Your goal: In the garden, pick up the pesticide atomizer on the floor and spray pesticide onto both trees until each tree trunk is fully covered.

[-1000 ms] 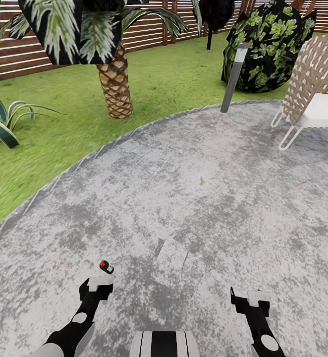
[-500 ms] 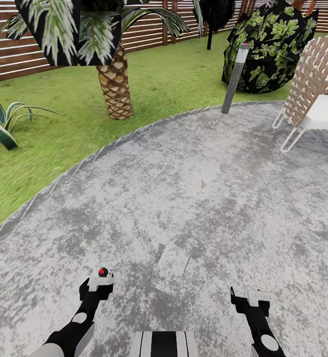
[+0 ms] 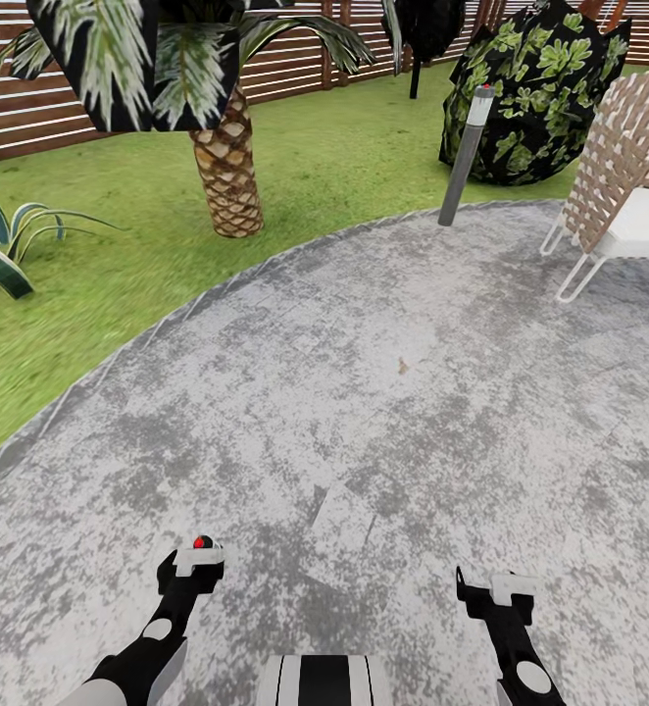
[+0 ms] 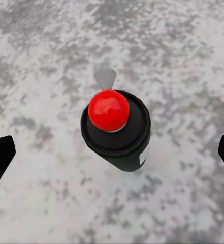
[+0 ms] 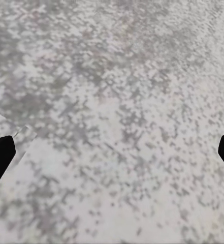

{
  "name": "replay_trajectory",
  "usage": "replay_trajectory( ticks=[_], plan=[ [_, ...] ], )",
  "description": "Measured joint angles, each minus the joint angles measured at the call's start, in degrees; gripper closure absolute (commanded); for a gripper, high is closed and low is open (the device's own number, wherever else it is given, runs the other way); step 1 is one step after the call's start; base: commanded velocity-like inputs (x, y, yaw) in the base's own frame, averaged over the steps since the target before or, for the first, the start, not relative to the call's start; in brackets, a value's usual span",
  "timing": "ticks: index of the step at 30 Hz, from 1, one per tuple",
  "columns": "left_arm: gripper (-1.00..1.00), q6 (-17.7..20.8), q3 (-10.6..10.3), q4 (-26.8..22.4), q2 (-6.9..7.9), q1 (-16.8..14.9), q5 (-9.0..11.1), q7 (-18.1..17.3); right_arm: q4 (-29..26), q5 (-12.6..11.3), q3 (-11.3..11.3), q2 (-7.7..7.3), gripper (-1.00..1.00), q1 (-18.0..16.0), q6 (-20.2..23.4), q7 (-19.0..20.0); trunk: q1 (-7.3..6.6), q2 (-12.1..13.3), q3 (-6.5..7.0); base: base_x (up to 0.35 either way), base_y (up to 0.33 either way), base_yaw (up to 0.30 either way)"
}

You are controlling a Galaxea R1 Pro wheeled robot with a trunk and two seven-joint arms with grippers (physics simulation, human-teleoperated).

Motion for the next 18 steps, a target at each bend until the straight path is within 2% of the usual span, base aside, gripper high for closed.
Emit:
replay_trajectory(
  ticks=[3,11,18],
  plan=[
    [-1.00,0.0,0.0,0.0,0.01,0.0,0.0,0.0,0.0,0.0,0.0,0.00,-1.00,0.0,0.0,0.0,0.03,0.0,-0.22,0.000,0.000,0.000],
    [-1.00,-0.1,0.0,0.1,-0.06,0.0,0.0,0.0,0.1,0.0,0.0,0.00,-1.00,0.0,0.0,-0.1,0.24,-0.1,-2.41,0.000,0.000,0.000],
    [-1.00,-0.3,0.0,0.0,-0.15,0.5,0.1,0.0,0.1,0.0,0.0,0.00,-1.00,0.0,0.0,0.0,0.23,-0.1,-2.75,0.000,0.000,0.000]
  ],
)
